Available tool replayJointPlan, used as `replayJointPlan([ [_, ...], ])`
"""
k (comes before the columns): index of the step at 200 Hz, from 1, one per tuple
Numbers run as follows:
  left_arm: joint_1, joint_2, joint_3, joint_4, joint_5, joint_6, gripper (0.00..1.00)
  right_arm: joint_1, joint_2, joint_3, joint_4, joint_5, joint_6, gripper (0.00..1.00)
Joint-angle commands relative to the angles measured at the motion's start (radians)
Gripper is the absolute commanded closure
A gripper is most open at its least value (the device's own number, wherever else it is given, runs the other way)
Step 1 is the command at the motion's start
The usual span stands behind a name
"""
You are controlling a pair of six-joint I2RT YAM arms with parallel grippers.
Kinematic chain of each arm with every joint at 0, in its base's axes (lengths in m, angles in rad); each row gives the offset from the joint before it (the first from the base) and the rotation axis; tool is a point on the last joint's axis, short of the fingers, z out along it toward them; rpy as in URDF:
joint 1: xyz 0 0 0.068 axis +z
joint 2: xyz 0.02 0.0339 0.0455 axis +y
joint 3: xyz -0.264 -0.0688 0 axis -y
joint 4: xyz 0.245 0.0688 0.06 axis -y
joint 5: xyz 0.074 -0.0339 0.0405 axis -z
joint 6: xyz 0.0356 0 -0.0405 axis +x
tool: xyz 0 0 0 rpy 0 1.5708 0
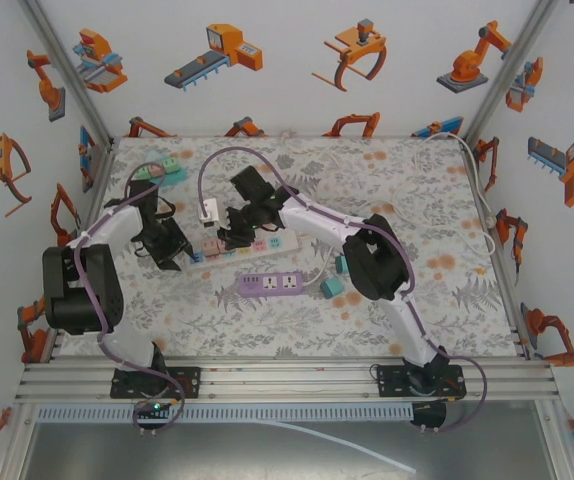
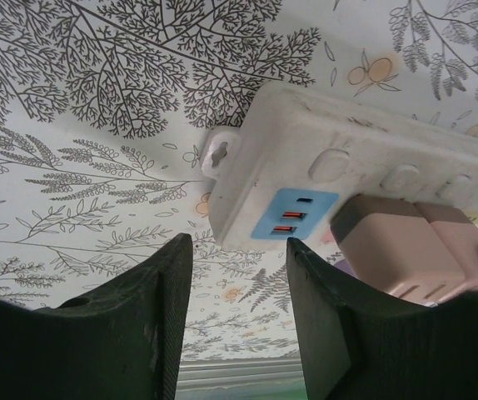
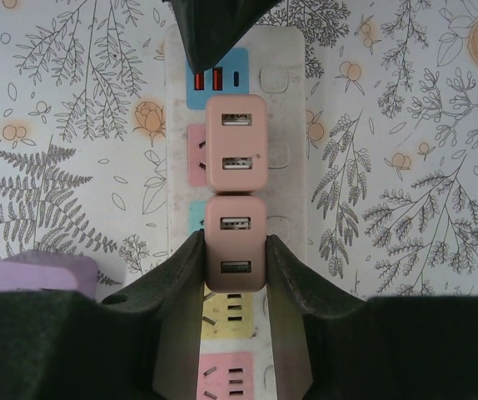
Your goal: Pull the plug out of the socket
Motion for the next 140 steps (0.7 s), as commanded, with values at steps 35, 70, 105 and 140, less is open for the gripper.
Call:
replayJointPlan([
  [35,-0.004,0.055,-0.027,-0.005,-0.016,0.034,0.54,0.013,0.016,0.064,0.013,-0.043,0.066,0.72],
  [70,-0.006,0.05,-0.055,-0.005,-0.038,0.065,0.56,0.013,0.013,0.101,0.013,-0.036,0.117,0.72],
  [105,-0.007,0.048,-0.076,-0.004,-0.06,0.069,0.57,0.01,0.012,0.13,0.016,-0.059,0.148,0.74],
  [140,-0.008,0.041,-0.088,0.0,-0.066,0.068,0.57,0.007,0.006,0.138,0.019,-0.051,0.152,0.76],
])
